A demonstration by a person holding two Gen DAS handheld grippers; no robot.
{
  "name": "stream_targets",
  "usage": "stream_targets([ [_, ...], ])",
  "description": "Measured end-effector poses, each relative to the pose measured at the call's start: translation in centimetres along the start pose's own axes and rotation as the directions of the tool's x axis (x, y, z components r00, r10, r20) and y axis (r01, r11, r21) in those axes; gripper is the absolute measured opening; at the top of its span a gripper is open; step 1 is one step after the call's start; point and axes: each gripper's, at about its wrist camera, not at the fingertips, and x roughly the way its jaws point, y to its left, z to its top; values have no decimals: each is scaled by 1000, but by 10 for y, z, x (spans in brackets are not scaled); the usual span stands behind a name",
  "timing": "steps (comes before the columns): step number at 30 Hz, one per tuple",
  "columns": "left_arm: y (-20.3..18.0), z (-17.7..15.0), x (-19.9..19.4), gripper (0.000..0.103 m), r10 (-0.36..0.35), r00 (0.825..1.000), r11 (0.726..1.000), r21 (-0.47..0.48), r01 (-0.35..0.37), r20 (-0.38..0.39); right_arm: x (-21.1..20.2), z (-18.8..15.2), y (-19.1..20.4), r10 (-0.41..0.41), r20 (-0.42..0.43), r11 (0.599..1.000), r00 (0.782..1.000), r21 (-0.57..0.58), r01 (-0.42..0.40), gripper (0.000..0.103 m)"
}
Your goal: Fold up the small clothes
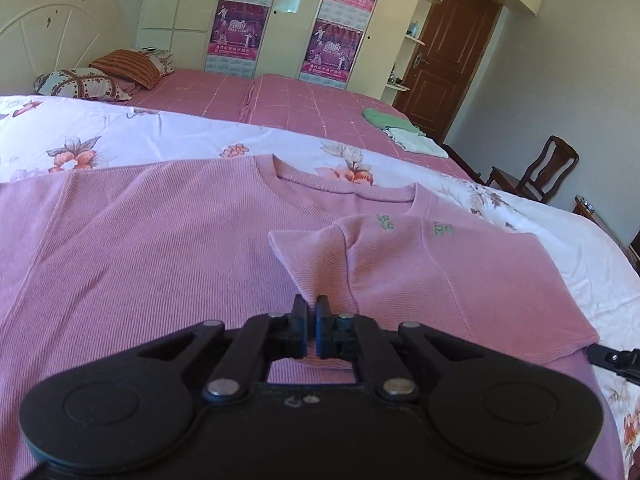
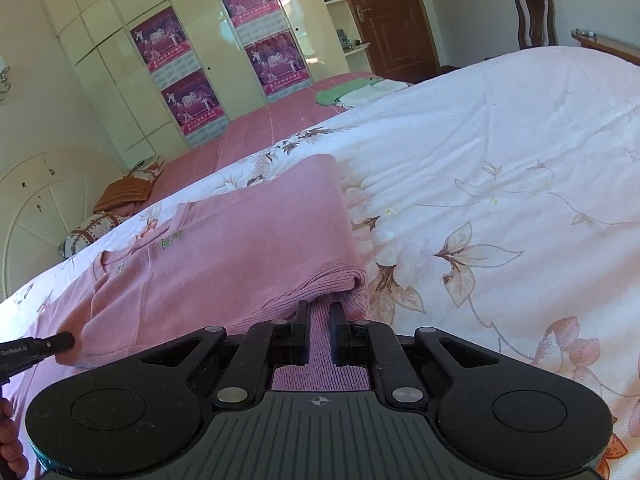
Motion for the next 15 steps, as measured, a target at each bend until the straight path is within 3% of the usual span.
stream_targets([
  [1,2,-2,2,3,7,1000,1000,-2,-7,-6,-1,3,-1,0,3,1000,1000,6,0,11],
  [2,3,-2,3,3,10,1000,1000,-4,-10,-11,-4,5,-2,3,16,1000,1000,10,-3,25],
  [3,5,-3,4,3,10,1000,1000,-6,-10,-13,-7,6,-3,5,41,1000,999,11,-6,47],
  [4,6,-4,5,3,10,1000,1000,-4,-10,-12,-11,8,-3,5,65,1000,998,7,-6,53],
  [6,5,-3,5,5,10,1000,1000,8,-10,-14,-17,11,-3,1,93,1000,996,0,-1,53],
  [8,6,-1,1,23,21,1000,1000,9,-21,0,-15,14,-4,-8,96,1000,995,-10,9,53],
  [9,7,2,-1,48,34,999,999,-3,-34,17,-12,16,-4,-19,84,1000,996,-15,20,53],
  [10,10,6,-2,67,34,999,999,-18,-33,43,-10,19,-6,-23,84,1000,996,-17,24,53],
  [11,12,10,-2,67,31,998,999,-26,-30,57,-9,22,-8,-21,92,1000,996,-18,23,53],
  [13,15,22,12,47,11,1000,999,-30,-11,13,-4,31,-11,-28,100,999,995,-37,32,53],
  [15,15,31,30,41,-11,1000,999,-38,10,-26,6,40,-13,-30,105,998,994,-56,36,53],
])
